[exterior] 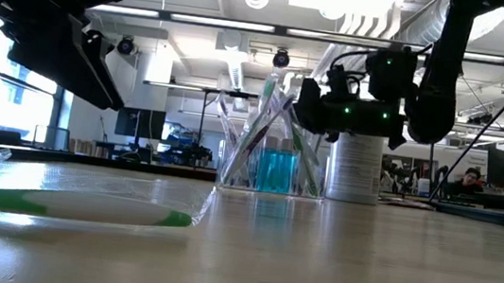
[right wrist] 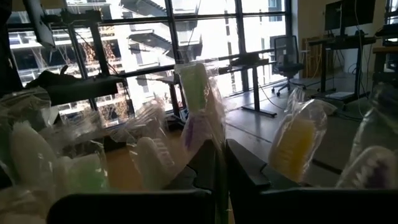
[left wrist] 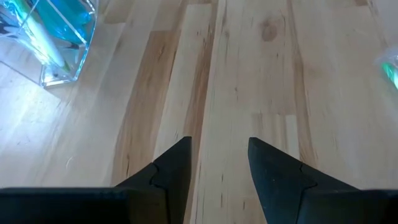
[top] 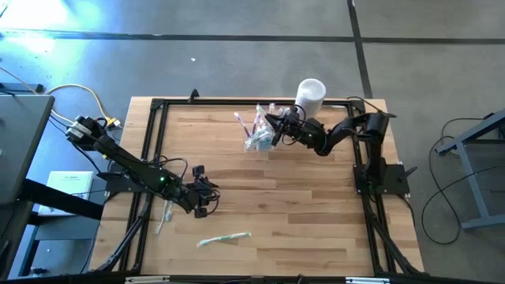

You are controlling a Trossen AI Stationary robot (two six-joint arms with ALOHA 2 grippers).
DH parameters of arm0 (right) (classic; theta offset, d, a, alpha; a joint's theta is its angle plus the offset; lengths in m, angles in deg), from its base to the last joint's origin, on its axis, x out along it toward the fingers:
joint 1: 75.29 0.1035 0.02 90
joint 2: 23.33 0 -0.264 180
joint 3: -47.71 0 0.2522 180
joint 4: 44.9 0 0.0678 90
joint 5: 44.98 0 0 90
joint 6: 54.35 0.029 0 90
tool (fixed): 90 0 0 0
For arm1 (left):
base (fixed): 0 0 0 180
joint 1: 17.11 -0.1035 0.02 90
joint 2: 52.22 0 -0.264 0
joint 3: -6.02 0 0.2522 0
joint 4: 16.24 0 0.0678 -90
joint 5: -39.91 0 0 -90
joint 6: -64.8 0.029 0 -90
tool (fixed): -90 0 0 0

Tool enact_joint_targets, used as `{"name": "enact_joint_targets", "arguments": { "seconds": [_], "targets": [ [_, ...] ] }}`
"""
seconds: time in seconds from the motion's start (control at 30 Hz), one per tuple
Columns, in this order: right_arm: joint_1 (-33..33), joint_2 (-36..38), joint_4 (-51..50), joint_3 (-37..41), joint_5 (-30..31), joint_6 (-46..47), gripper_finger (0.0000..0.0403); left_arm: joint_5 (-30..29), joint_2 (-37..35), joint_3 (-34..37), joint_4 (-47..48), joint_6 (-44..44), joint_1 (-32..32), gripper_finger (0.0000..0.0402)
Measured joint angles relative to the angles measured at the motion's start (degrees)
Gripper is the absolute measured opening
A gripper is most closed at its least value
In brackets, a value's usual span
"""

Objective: Pick & Place toothbrushing station
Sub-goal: Put the top green toothbrush into the transparent organizer

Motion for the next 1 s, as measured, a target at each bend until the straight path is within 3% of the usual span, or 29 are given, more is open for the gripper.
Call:
{"name": "enact_joint_targets", "arguments": {
  "seconds": [0.23,0.5,1.0],
  "targets": [
    [4.1,0.3,-0.2,0.0,1.4,-1.8,0.0011,0.0,0.0,0.0,0.4,-0.8,0.0,0.0152],
    [9.7,0.5,-0.9,0.0,14.5,-9.0,0.0012,0.0,0.0,0.0,0.4,-1.0,0.0,0.0152],
    [16.9,2.8,0.0,3.7,23.4,-10.8,0.0013,0.2,0.0,0.0,0.5,-1.3,0.0,0.0152]
  ]
}}
